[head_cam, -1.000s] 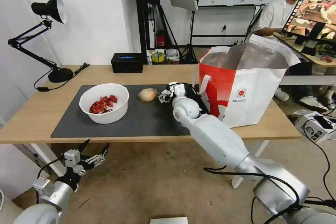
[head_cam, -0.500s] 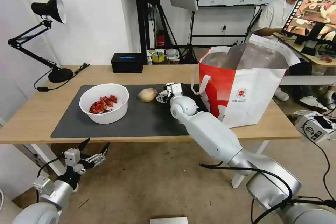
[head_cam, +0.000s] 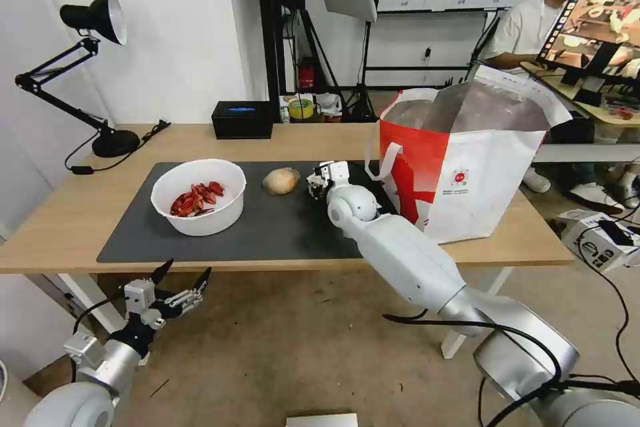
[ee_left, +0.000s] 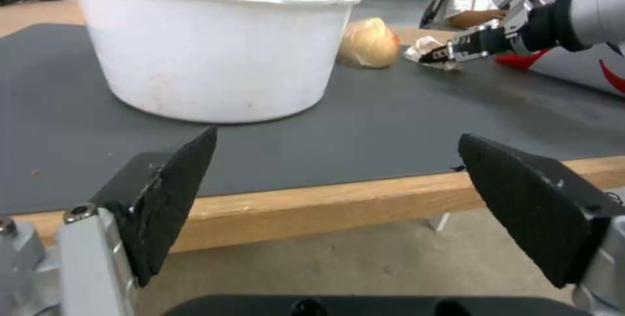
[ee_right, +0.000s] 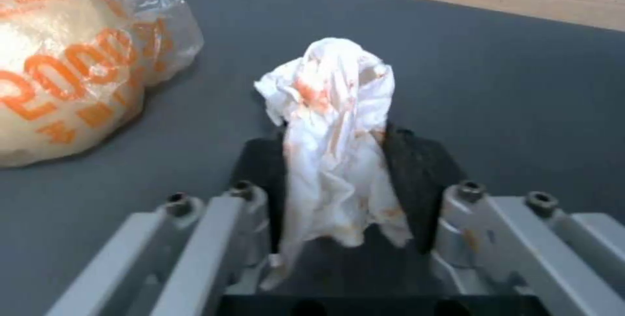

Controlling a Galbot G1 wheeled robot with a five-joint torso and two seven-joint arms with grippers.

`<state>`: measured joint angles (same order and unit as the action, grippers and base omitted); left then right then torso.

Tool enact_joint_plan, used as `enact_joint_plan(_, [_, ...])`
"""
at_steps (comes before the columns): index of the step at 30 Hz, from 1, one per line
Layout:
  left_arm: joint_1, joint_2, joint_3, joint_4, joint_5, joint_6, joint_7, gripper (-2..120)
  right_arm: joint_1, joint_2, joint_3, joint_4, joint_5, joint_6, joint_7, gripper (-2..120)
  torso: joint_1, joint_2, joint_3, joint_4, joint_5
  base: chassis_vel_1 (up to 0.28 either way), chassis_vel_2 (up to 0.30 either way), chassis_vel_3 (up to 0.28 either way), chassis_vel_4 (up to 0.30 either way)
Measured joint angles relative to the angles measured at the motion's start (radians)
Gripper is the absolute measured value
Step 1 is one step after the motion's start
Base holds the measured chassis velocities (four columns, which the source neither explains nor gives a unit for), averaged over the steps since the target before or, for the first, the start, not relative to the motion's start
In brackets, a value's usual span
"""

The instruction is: Pick up the trash from the table and place it into the takeout bag.

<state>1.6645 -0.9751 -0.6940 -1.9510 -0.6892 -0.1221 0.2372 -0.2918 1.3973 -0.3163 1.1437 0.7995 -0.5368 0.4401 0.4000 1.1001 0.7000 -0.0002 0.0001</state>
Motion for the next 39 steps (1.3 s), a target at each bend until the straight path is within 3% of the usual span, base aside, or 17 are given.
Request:
enact_joint_plan(10, [0.002, 0.010, -0.002, 0.003, -0.004, 0.000, -0.001, 100, -0.001, 0.001, -0.002, 0.013, 0.018, -0.003, 0.006, 0, 0.000, 0.000, 0.000, 0.0002, 0.0000, 0.000, 0.000, 0.000, 0.000])
enact_joint_plan(20, [-0.005, 0.011, -0.003, 0.006, -0.007, -0.001, -0.002, 100, -0.014, -0.009, -0.001, 0.052, 0.028, 0.016, 0.001, 0, 0.000, 0.000, 0.000, 0.0002, -0.0001, 0.000, 0.000, 0.000, 0.000])
enact_joint_plan(31, [0.003, 0.008, -0.005, 0.001, -0.008, -0.001, -0.004, 100, -0.067, -0.141, -0.020, 0.342, 0.078, 0.032, 0.031, 0, 0.000, 0.000, 0.000, 0.0004, -0.0001, 0.000, 0.000, 0.000, 0.000])
enact_joint_plan(39, [0.010, 0.002, -0.006, -0.003, -0.007, -0.001, -0.004, 100, -0.140, -0.217, 0.005, 0.515, 0.059, 0.151, 0.040, 0, 0.000, 0.000, 0.000, 0.0002, -0.0001, 0.000, 0.000, 0.000, 0.000])
